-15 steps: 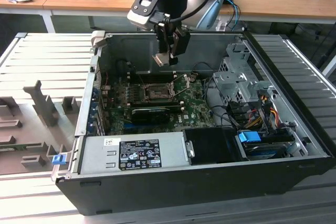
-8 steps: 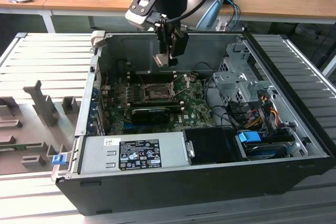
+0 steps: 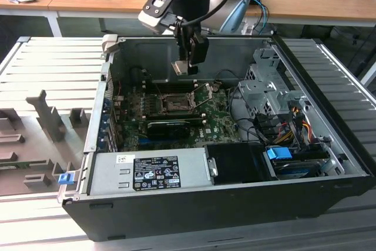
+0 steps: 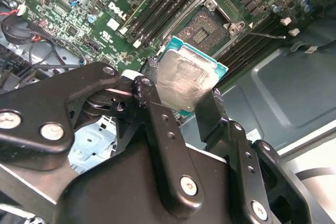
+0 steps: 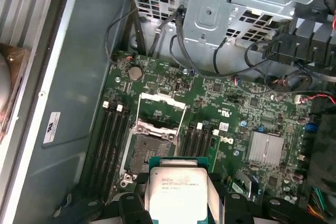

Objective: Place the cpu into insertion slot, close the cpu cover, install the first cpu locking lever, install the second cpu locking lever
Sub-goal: 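Place the cpu into insertion slot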

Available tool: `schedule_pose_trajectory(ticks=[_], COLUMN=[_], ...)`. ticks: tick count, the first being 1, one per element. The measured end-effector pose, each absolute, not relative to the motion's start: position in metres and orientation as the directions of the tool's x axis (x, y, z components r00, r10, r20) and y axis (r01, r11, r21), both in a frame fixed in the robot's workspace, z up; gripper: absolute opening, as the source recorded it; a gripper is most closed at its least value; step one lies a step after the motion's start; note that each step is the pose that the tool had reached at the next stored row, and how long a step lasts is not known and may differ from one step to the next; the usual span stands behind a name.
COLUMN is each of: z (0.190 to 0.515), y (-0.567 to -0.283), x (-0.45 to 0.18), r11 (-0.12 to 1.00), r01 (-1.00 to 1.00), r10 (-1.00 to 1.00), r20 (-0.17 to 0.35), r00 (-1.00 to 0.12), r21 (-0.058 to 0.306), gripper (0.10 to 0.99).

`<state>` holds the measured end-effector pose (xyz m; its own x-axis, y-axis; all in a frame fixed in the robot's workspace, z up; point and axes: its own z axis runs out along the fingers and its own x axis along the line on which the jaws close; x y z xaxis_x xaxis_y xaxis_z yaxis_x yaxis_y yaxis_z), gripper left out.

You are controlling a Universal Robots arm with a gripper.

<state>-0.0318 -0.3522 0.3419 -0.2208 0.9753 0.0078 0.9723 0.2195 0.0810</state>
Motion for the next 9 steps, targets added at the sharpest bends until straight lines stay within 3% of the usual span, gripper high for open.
schedule_pose_trajectory(ticks=[9], z=[0.3404], y=[-0.3522], x=[-0.0318], r11=[0.118], r01=[0.990], r10=[0.993], r20=[0.005], r00=[-0.119], r21=[0.080], gripper=[0.529])
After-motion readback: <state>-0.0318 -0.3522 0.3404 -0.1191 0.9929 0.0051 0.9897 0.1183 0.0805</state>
